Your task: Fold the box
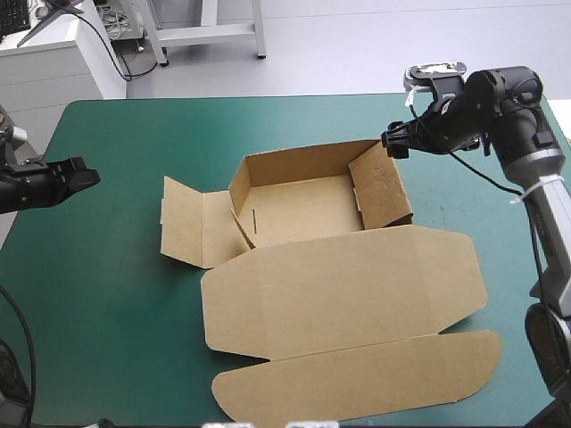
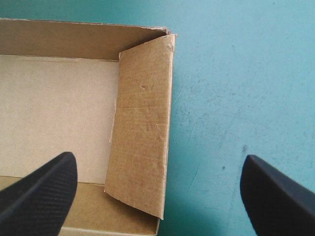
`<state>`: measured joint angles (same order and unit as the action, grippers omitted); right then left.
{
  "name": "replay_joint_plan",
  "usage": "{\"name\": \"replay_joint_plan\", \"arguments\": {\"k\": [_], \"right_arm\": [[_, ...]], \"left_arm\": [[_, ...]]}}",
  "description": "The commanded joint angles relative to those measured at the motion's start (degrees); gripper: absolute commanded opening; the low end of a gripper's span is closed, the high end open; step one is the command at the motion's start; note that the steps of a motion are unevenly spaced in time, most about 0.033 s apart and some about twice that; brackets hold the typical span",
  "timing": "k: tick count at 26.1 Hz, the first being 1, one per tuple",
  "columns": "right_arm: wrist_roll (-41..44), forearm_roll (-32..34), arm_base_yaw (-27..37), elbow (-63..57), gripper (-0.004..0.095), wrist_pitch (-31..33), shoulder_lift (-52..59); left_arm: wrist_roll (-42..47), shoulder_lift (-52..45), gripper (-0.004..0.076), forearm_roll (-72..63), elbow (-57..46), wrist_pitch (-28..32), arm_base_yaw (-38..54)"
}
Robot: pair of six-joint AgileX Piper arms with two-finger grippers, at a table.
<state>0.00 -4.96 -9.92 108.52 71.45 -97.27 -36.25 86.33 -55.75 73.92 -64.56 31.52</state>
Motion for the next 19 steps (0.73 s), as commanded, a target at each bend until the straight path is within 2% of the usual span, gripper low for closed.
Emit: {"name": "replay_joint_plan", "arguments": {"k": [1, 7, 10, 19], "right_arm": [[-0.31, -0.29, 0.33, 1.14, 0.082, 0.2, 0.35], [-0.7, -0.3, -0.89, 1.14, 0.082, 0.2, -5.34], [-0.46, 2.27, -2.19, 1.14, 0.082, 0.2, -8.38], [-0.47, 0.34, -2.56, 1.14, 0.0812, 0.2, -15.2]], "left_arm": [[0.28, -2.23, -0.0009, -4.44, 1.37, 0.42, 0.0], [0.28, -2.23, -0.0009, -4.44, 1.37, 0.31, 0.0], [0.28, -2.23, -0.0009, -4.19, 1.37, 0.31, 0.0], [0.28, -2.23, -0.0009, -3.99, 1.37, 0.95, 0.0]]}}
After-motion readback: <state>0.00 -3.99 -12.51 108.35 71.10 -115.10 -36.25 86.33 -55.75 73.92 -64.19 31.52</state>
